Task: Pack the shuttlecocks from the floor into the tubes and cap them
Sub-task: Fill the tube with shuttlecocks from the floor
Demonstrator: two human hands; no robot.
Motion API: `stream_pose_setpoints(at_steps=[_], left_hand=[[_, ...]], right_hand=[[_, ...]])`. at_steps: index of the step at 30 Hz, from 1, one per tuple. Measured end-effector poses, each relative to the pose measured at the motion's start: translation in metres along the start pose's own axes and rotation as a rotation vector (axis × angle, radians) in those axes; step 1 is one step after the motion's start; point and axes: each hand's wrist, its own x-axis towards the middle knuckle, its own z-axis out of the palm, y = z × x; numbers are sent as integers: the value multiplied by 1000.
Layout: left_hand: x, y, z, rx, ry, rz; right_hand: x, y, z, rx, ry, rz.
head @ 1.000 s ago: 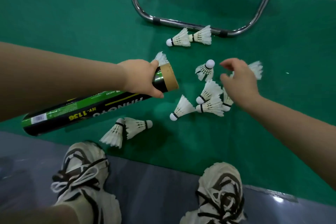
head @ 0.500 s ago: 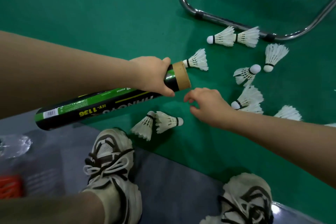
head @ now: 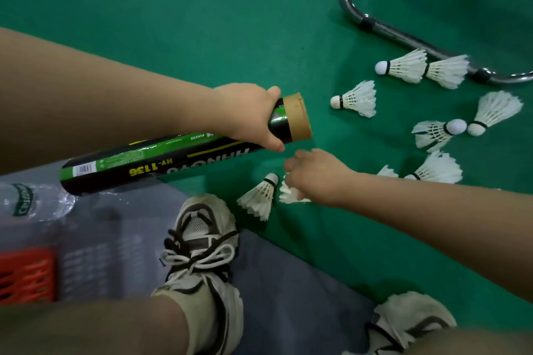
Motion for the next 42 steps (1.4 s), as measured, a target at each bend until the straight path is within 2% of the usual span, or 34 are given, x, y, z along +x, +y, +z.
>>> stream_pose_setpoints(at_steps=[2, 5, 7, 11, 13, 17, 20, 23, 28, 33, 37, 42], left_hand=[[0, -5, 0, 1, 7, -5], [1, -13, -2, 12, 12, -15], [0, -17, -3, 23, 8, -28], [-3, -20, -3, 56, -13, -32], [-5, -19, -4, 58, -24, -21], [-5, -14, -7, 8, -28, 16], [-2, -7, -9, -24, -20, 43], [3, -1, -8, -33, 20, 65], [8, -3, 1, -68, 74, 52], [8, 2, 13, -33, 67, 70], [8, 6, 17, -15, 78, 78], [11, 9, 22, -3, 53, 86]], right_hand=[[3, 11, -4, 59, 8, 39], [-1, 32, -8, 440, 25, 274], [-9, 46, -10, 579, 57, 395], [-34, 68, -18, 1004, 301, 634], [-47, 81, -25, 1143, 434, 728], [-64, 95, -53, 1409, 591, 799], [-61, 83, -71, 1470, 645, 765], [-50, 61, -76, 1455, 558, 740], [-37, 39, -74, 1703, 384, 673], [-31, 24, -63, 1781, 228, 549], [-24, 21, -52, 1777, 209, 520], [-20, 20, -44, 1905, 139, 441]])
